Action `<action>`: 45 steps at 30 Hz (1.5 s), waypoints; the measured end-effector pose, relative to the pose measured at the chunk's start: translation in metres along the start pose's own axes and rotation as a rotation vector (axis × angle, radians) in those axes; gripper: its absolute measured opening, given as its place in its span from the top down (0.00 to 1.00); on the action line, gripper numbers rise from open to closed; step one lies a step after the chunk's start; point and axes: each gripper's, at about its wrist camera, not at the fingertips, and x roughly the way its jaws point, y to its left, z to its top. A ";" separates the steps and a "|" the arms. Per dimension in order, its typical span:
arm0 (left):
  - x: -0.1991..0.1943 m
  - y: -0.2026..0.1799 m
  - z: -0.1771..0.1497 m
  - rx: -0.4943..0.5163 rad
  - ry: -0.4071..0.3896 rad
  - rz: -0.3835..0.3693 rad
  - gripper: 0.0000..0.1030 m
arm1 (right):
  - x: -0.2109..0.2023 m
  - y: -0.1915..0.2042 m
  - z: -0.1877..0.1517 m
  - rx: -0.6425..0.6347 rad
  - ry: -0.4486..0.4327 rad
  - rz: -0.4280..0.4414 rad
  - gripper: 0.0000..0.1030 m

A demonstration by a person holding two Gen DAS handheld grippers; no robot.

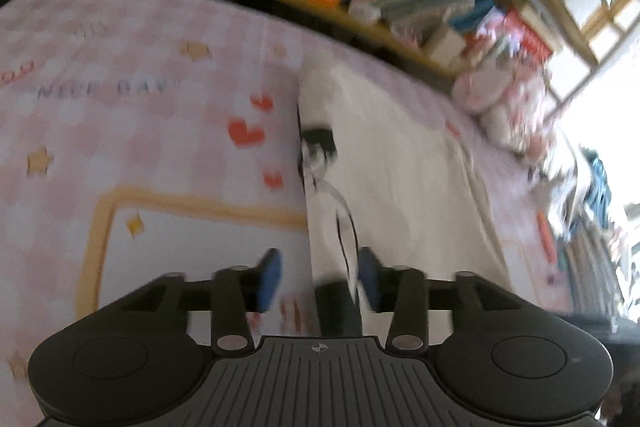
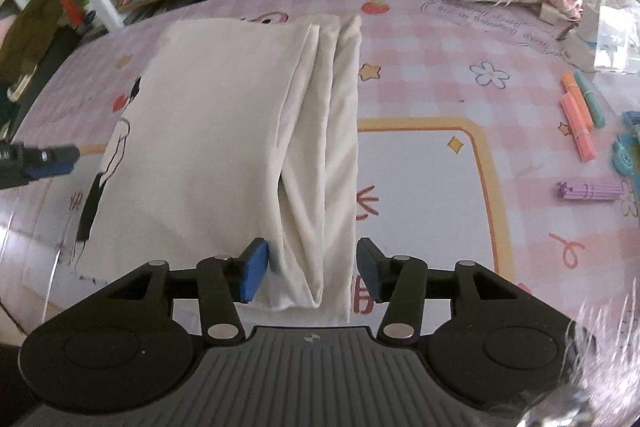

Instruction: Fold clothes

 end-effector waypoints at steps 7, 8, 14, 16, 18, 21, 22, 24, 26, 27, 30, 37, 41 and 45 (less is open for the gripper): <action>0.038 0.012 0.038 0.002 0.011 -0.014 0.44 | 0.014 0.009 0.002 0.028 0.013 -0.034 0.68; 0.044 0.014 0.042 0.000 0.012 -0.021 0.44 | 0.015 0.008 0.001 0.039 0.018 -0.025 0.71; 0.072 0.022 0.061 -0.037 0.020 -0.064 0.44 | 0.020 0.012 0.002 0.039 0.041 -0.023 0.76; 0.079 0.023 0.067 -0.039 0.017 -0.066 0.44 | 0.020 0.012 0.003 0.037 0.047 -0.025 0.76; 0.086 0.022 0.074 -0.052 0.014 -0.067 0.44 | 0.020 0.012 0.003 0.033 0.049 -0.027 0.76; 0.095 0.023 0.084 -0.078 0.009 -0.067 0.44 | 0.020 0.012 0.002 0.033 0.049 -0.032 0.75; 0.098 0.023 0.087 -0.090 0.008 -0.069 0.45 | 0.020 0.012 0.002 0.034 0.049 -0.033 0.75; 0.104 0.024 0.092 -0.107 0.006 -0.075 0.46 | 0.021 0.012 0.003 0.039 0.051 -0.031 0.75; 0.109 0.025 0.096 -0.122 0.004 -0.080 0.46 | 0.021 0.011 0.003 0.045 0.053 -0.029 0.74; 0.110 0.025 0.097 -0.126 0.003 -0.083 0.47 | 0.021 0.011 0.003 0.047 0.053 -0.028 0.74; 0.115 0.026 0.100 -0.147 -0.003 -0.094 0.47 | 0.020 0.011 0.002 0.049 0.050 -0.026 0.74; 0.114 0.001 0.097 -0.044 -0.062 -0.042 0.96 | 0.020 0.008 0.002 0.051 0.048 -0.015 0.74; 0.081 -0.030 0.086 0.178 -0.269 -0.080 0.96 | 0.019 0.006 0.002 0.054 0.047 -0.008 0.74; 0.110 -0.010 0.105 0.083 -0.172 0.054 0.93 | 0.020 0.006 0.002 0.047 0.050 -0.004 0.73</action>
